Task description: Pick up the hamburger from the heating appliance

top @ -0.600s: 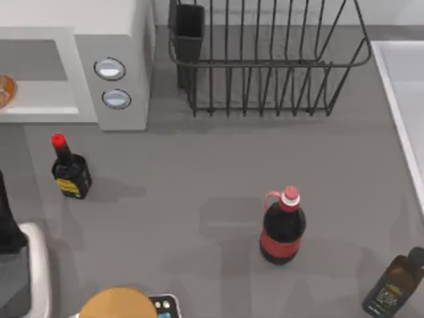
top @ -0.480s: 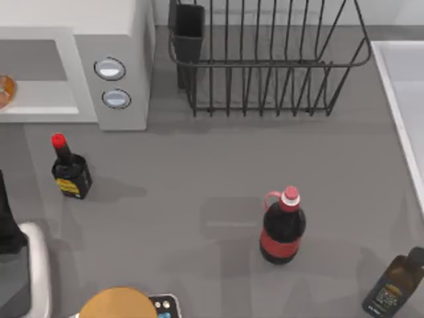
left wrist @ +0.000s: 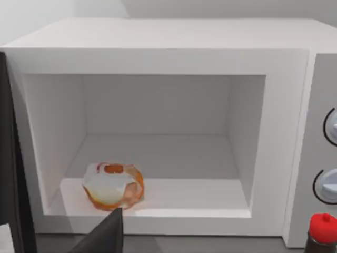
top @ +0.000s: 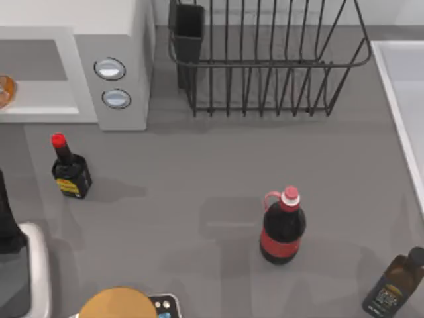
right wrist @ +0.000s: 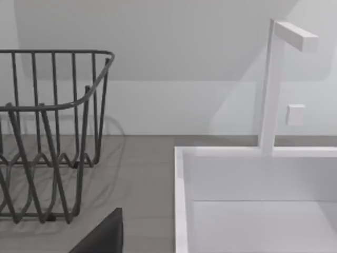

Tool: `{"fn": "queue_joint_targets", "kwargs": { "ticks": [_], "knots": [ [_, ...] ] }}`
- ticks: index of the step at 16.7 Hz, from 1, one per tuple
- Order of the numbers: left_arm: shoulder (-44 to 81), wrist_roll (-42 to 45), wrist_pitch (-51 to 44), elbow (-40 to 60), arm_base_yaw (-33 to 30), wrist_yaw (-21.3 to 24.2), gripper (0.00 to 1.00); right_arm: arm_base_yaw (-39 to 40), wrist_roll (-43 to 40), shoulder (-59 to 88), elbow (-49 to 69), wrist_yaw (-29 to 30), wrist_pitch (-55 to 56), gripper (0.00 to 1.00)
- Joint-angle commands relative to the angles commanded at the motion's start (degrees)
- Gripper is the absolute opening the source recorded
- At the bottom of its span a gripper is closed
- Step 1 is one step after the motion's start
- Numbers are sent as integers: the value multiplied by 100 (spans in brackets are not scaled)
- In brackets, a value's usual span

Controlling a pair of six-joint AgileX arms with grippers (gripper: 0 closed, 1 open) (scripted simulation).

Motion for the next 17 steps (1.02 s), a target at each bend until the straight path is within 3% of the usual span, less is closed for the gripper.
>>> {"fn": "queue_joint_targets", "kwargs": {
  "ticks": [17],
  "knots": [
    [348, 19, 204, 172, 42, 49, 100, 0, 0, 0, 0, 0, 0, 100]
  ]
}}
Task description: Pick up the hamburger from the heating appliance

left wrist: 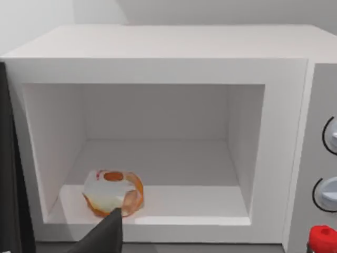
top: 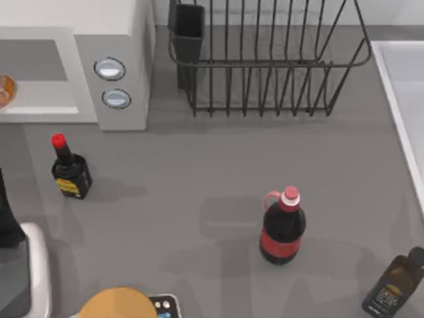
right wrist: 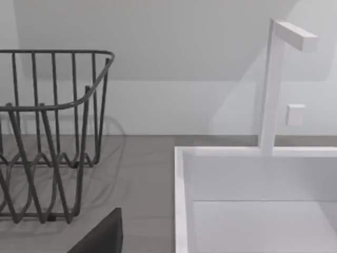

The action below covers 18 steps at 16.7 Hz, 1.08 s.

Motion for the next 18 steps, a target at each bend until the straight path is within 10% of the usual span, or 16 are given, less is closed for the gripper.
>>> {"fn": "queue_joint_targets", "kwargs": {
  "ticks": [18],
  "knots": [
    [10086, 440, 4646, 4019, 1053, 1124, 100, 0, 0, 0, 0, 0, 0, 100]
  ]
}}
